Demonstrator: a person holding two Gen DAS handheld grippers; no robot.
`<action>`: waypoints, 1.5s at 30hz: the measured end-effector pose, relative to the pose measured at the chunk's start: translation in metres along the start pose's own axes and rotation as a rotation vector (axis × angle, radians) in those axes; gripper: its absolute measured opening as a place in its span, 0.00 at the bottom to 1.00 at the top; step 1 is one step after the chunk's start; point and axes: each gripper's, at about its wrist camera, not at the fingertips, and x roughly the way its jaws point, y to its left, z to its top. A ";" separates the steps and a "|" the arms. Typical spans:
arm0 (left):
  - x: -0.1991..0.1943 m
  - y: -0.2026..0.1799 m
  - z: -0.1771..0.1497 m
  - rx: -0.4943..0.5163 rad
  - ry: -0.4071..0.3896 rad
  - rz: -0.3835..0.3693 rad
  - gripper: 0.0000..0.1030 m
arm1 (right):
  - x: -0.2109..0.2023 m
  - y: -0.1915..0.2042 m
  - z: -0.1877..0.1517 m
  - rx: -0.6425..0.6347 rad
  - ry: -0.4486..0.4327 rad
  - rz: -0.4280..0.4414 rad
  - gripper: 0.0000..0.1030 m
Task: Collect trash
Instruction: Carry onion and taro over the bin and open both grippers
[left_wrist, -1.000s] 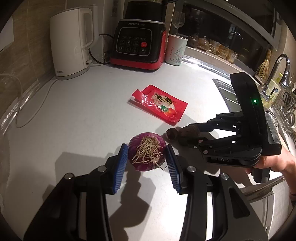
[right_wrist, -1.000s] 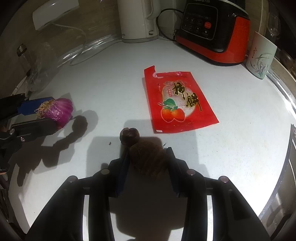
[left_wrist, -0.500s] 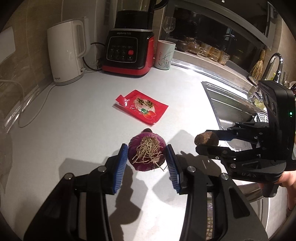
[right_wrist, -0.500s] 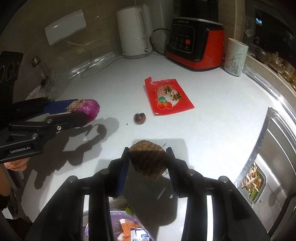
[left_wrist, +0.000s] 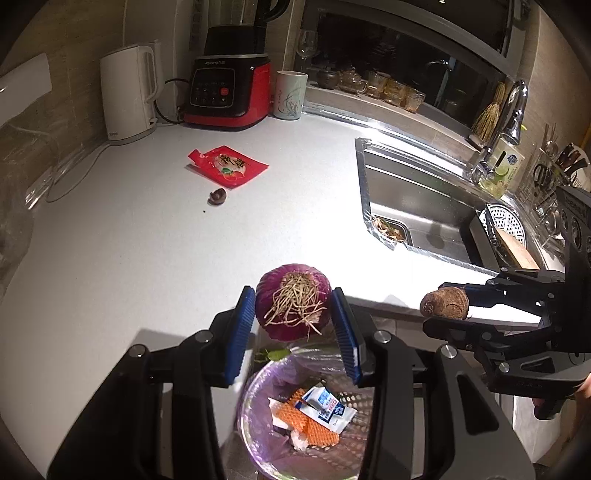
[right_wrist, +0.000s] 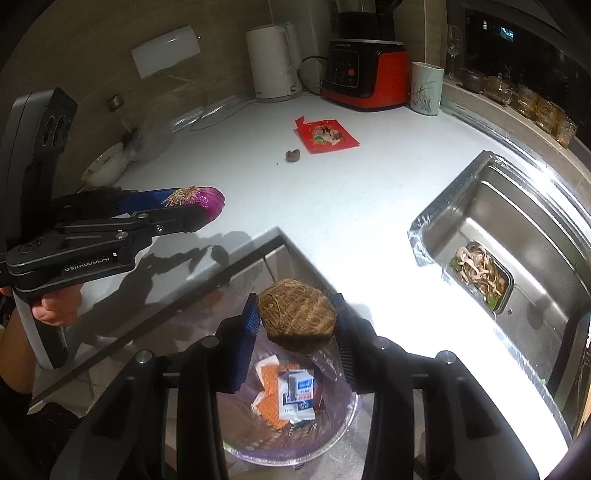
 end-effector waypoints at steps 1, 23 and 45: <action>-0.005 -0.006 -0.007 -0.005 -0.001 0.005 0.40 | -0.005 0.000 -0.009 -0.001 0.005 0.005 0.39; -0.042 -0.066 -0.077 -0.053 -0.001 0.067 0.40 | -0.056 0.013 -0.078 -0.072 0.020 0.062 0.39; 0.059 -0.049 -0.162 -0.119 0.291 0.083 0.61 | -0.047 0.018 -0.098 -0.070 0.116 0.048 0.39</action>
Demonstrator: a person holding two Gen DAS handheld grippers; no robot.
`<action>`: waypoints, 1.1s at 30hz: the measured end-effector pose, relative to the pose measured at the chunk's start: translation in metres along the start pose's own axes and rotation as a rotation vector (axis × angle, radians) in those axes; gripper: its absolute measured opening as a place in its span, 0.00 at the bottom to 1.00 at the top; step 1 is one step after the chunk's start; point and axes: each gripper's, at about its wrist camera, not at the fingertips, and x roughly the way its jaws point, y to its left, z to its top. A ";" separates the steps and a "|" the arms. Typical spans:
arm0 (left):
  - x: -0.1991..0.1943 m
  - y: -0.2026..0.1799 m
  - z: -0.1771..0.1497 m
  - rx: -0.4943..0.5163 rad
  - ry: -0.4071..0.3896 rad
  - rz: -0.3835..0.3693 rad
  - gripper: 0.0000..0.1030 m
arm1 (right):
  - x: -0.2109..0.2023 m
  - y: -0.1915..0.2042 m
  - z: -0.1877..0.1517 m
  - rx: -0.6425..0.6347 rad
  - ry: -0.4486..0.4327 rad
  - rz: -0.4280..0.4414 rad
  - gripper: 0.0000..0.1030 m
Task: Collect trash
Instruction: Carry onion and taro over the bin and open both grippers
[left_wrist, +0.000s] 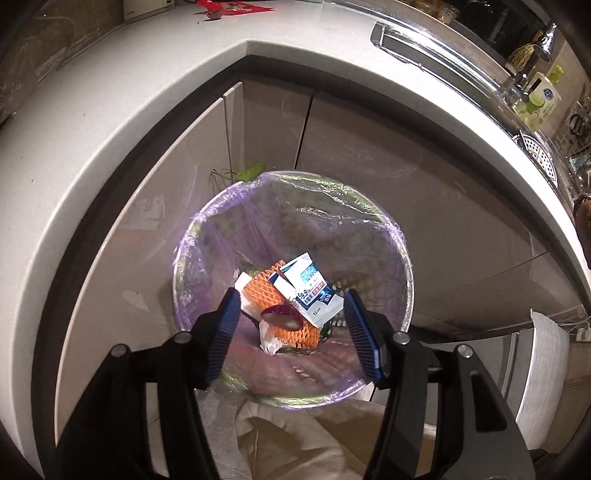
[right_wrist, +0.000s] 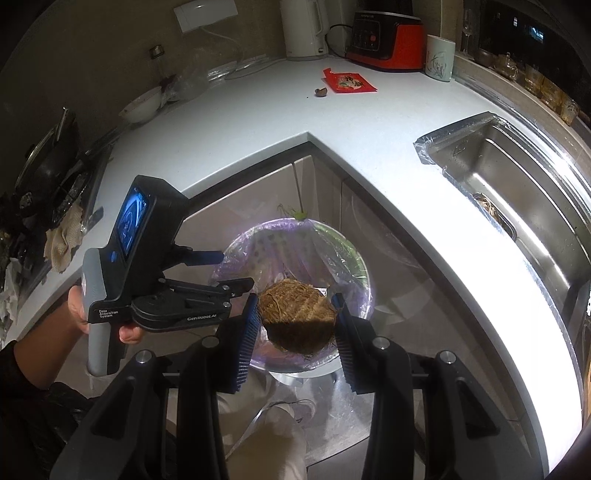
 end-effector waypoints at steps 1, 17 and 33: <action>-0.002 0.000 0.002 0.004 -0.008 0.000 0.63 | 0.000 0.000 -0.001 0.000 -0.001 0.001 0.39; -0.094 0.007 0.031 0.025 -0.190 0.021 0.79 | 0.016 0.004 0.007 0.015 -0.022 0.040 0.39; -0.140 0.045 0.062 -0.013 -0.261 0.112 0.89 | 0.100 0.022 0.005 -0.036 0.104 0.086 0.68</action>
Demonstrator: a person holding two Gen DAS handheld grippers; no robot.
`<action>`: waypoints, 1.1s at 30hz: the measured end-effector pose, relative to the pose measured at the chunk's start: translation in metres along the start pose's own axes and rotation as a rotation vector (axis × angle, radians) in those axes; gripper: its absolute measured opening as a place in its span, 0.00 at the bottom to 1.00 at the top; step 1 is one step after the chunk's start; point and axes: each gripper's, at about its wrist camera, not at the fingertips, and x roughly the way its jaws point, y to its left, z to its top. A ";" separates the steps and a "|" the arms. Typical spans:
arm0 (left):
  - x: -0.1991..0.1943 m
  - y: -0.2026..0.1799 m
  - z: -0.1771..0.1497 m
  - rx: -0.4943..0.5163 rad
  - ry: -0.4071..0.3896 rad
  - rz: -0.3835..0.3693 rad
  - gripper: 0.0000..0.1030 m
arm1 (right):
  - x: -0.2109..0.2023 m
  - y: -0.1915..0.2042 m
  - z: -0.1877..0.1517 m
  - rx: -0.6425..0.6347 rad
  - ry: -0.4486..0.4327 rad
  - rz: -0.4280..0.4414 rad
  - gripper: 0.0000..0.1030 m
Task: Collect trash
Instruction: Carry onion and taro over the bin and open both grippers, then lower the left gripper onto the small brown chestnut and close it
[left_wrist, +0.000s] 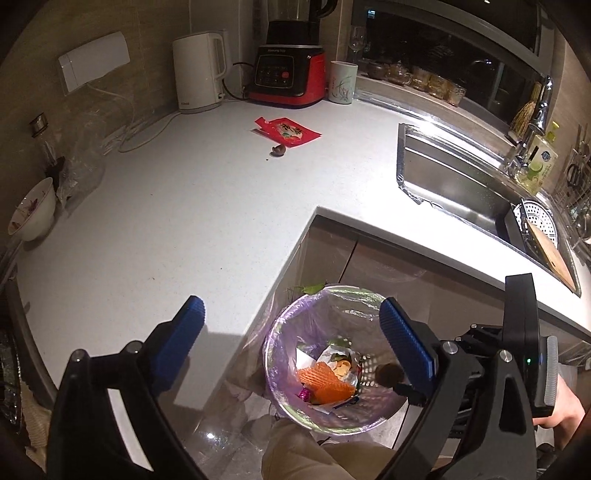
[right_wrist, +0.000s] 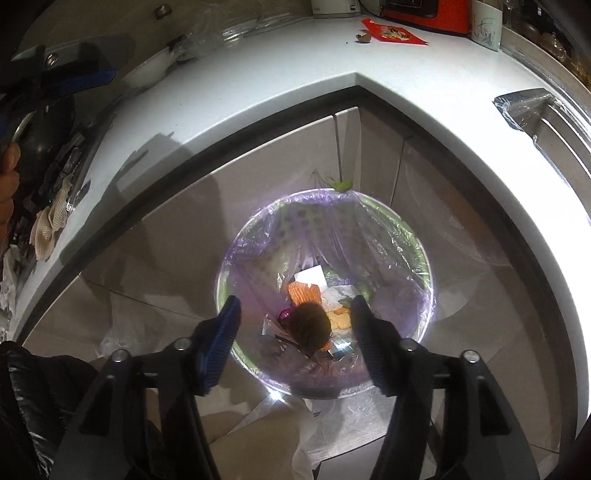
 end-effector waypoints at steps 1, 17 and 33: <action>0.002 0.001 0.002 -0.002 0.002 -0.001 0.89 | 0.001 0.001 0.001 -0.006 0.000 -0.007 0.70; 0.085 0.008 0.094 0.042 0.006 -0.039 0.92 | -0.031 -0.042 0.039 0.184 -0.087 -0.102 0.78; 0.233 0.029 0.183 0.095 0.099 -0.191 0.92 | -0.028 -0.069 0.064 0.429 -0.055 -0.177 0.78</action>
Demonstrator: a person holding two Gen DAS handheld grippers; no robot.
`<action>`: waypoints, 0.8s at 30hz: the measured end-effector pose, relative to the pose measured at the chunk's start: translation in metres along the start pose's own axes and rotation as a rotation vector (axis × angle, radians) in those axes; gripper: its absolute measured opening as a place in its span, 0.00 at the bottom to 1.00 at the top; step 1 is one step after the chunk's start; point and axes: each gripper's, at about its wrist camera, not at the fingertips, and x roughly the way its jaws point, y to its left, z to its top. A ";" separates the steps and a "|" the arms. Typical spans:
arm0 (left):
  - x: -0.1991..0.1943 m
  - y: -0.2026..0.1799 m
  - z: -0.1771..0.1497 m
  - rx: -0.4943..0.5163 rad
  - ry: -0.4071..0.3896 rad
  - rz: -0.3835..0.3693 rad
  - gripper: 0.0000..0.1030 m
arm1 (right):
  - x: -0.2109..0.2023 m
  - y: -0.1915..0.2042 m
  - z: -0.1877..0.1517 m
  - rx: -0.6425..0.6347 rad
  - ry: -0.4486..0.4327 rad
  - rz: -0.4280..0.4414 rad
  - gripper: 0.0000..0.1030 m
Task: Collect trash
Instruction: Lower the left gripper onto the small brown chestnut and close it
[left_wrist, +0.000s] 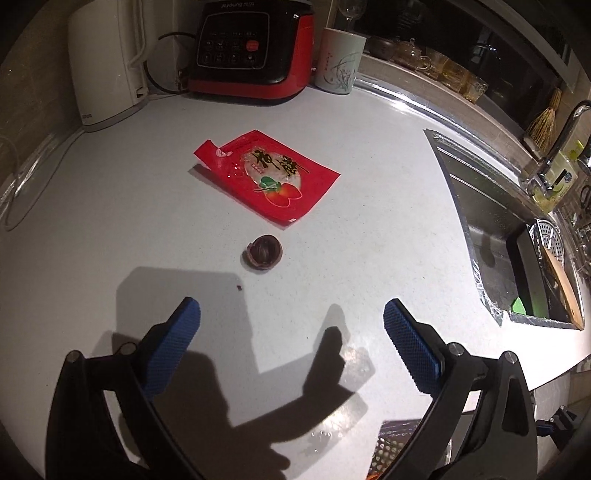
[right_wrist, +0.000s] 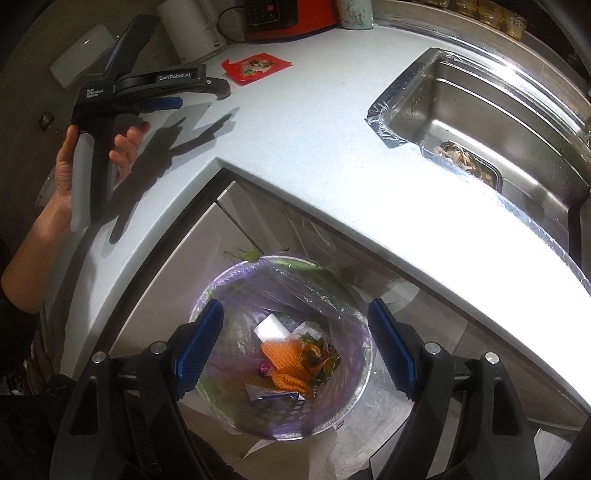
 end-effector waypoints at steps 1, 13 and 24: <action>0.004 0.002 0.002 0.000 0.004 -0.009 0.92 | 0.001 0.000 0.002 0.009 0.005 0.000 0.78; 0.033 0.004 0.020 0.037 -0.007 -0.047 0.93 | 0.013 0.014 0.027 0.030 0.028 -0.026 0.78; 0.036 0.008 0.030 0.054 -0.006 -0.057 0.39 | 0.017 0.014 0.032 0.042 0.040 -0.030 0.78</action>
